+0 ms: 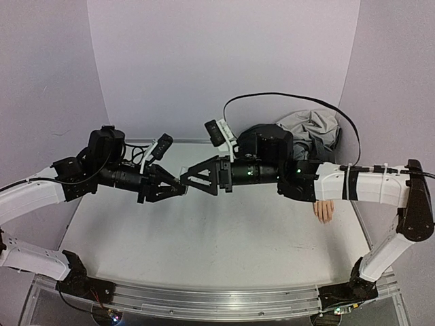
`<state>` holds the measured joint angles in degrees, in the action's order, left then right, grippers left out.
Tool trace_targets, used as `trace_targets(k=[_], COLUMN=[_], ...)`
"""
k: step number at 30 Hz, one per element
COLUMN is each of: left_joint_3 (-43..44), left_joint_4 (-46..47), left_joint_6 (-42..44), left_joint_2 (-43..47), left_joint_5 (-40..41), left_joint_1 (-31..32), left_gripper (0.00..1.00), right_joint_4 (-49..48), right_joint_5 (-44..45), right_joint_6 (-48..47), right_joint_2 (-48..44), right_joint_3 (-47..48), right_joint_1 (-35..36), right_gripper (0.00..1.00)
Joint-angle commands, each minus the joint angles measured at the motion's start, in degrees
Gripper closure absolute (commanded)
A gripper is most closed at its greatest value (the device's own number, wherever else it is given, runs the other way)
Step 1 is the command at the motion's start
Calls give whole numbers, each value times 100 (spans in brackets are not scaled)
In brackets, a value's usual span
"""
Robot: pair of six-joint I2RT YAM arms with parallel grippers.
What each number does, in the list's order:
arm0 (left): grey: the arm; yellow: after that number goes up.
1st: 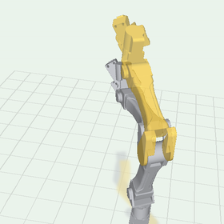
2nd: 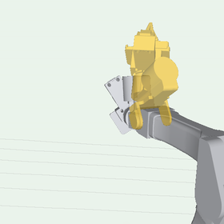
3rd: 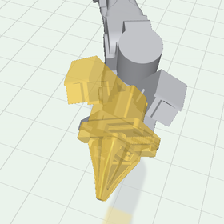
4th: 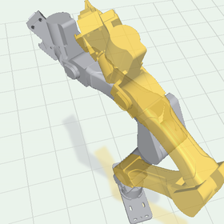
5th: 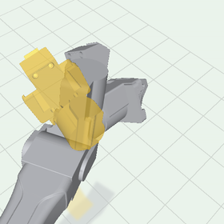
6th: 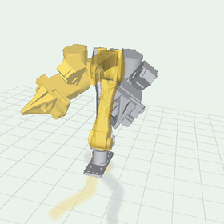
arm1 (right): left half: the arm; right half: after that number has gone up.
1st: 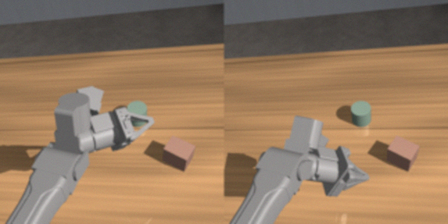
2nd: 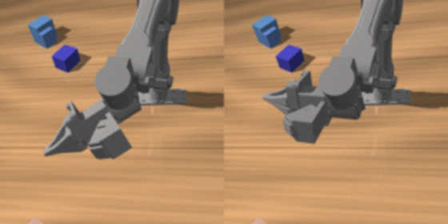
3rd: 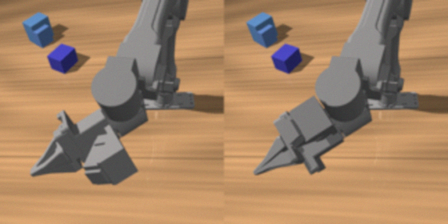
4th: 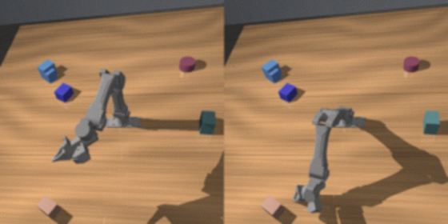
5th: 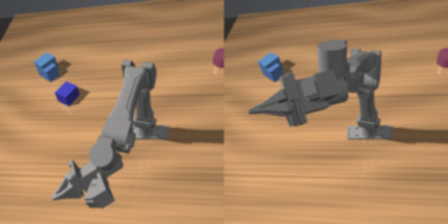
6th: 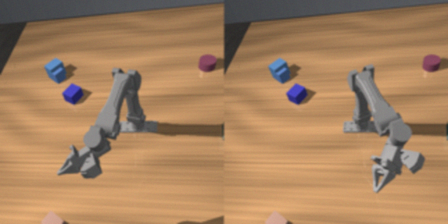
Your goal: Paint the nails
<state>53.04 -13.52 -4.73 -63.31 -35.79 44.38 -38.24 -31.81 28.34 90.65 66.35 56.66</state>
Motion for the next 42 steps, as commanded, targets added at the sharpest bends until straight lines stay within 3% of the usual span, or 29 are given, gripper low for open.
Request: trace_targets(k=[1, 10, 23, 25, 28, 30, 32, 35, 36, 38, 40, 41, 42], left_joint_3=[508, 542, 529, 519, 442, 324, 134, -113, -106, 8, 65, 85, 104], left_joint_4=[578, 727, 727, 729, 728, 728, 701, 518, 332, 98, 77, 87, 86], left_joint_6=[-289, -303, -184, -147, -76, -8, 84, -83, -151, -155, -134, -117, -62], left_joint_2=[-216, -397, -547, -555, -456, -310, -100, 162, 175, 139, 160, 169, 160], left_joint_5=[-1852, -2409, -2534, -2493, -1874, -912, 640, 3685, 4243, 4571, 4234, 3964, 3552], left_joint_1=[0, 35, 42, 44, 44, 39, 58, 206, 223, 222, 220, 220, 220], left_gripper=[100, 100, 100, 100, 100, 100, 100, 100, 100, 100, 100, 97, 84], right_joint_4=[-1136, -1503, -1652, -1644, -1555, -1261, -748, 50, 329, 502, 511, 515, 519], right_joint_5=[-1180, -1337, -1560, -1525, -1323, -843, -23, 1535, 2063, 2425, 2551, 2604, 2686], right_joint_6=[198, 347, 530, 525, 467, 357, 219, 31, -7, -26, 5, -32, -76], right_joint_2=[88, 269, 538, 548, 535, 496, 451, 484, 553, 645, 655, 658, 653], right_joint_3=[126, 212, 370, 361, 360, 393, 468, 713, 834, 987, 1002, 1003, 995], right_joint_1=[13, 10, 20, 20, 36, 97, 191, 492, 615, 754, 780, 782, 778], right_gripper=[23, 52, 89, 99, 100, 100, 100, 100, 100, 100, 100, 100, 100])
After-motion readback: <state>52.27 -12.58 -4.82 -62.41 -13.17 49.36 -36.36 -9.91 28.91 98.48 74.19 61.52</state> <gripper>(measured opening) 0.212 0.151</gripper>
